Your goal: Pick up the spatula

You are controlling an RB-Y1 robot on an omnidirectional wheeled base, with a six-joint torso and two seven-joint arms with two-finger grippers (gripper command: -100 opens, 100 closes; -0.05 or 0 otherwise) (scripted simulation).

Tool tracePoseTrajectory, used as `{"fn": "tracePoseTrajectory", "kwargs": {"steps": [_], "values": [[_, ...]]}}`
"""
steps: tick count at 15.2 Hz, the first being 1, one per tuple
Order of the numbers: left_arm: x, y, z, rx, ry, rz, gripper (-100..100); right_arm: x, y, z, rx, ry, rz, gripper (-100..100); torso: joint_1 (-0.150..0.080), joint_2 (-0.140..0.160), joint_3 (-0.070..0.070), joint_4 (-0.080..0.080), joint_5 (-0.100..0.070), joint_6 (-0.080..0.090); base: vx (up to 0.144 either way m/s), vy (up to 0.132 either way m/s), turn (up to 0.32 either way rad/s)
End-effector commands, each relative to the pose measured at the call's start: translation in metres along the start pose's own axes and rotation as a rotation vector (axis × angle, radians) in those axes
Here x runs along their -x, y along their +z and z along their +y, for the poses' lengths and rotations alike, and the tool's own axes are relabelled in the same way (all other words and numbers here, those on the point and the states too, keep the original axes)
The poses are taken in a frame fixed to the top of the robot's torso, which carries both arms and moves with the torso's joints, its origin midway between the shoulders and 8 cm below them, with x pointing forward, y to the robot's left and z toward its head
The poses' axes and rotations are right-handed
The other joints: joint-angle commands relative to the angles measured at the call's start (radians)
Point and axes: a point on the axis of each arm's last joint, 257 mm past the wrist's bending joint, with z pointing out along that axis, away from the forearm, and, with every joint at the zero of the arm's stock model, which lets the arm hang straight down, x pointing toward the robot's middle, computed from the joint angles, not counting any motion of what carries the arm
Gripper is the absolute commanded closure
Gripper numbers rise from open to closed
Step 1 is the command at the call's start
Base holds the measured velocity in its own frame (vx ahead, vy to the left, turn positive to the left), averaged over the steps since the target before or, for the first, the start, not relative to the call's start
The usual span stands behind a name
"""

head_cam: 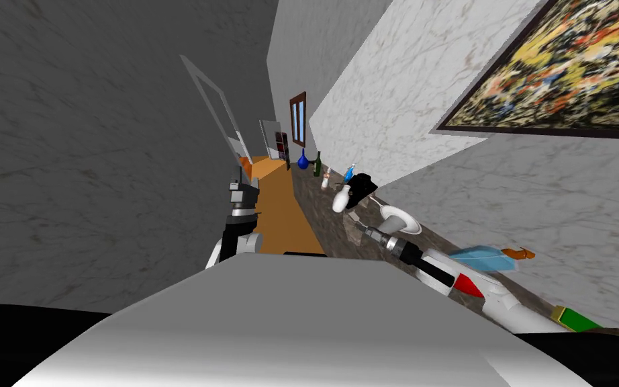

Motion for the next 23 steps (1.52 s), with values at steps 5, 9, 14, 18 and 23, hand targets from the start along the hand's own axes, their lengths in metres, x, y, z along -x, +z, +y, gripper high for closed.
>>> {"fn": "tracePoseTrajectory", "kwargs": {"steps": [5,9,14,18,23], "values": [[0.0,0.0,0.0,0.0,0.0,0.0,0,-0.014,-0.02,-0.032,-0.078,-0.081,0.116,-100,0.0,-0.001,-0.001,0.0,0.0,0.0,0.078,0.033,0.079],[0.0,0.0,0.0,0.0,0.0,0.0,0,-0.033,-0.045,-0.065,-0.157,-0.133,0.223,-100,0.001,-0.001,-0.001,0.0,0.0,0.0,0.087,0.047,0.082],[0.0,0.0,0.0,0.0,0.0,0.0,0,-0.035,-0.065,-0.085,-0.206,-0.194,0.305,-100,0.001,-0.001,-0.001,0.0,0.0,0.0,0.079,0.038,0.074],[0.0,0.0,0.0,0.0,0.0,0.0,0,-0.051,-0.099,-0.114,-0.279,-0.238,0.416,-100,0.001,-0.001,-0.001,0.0,0.0,0.0,0.084,0.036,0.082],[0.0,0.0,0.0,0.0,0.0,0.0,0,-0.063,-0.139,-0.141,-0.351,-0.29,0.543,-100,0.002,-0.002,-0.001,0.0,0.0,0.0,0.091,0.043,0.09]]}}
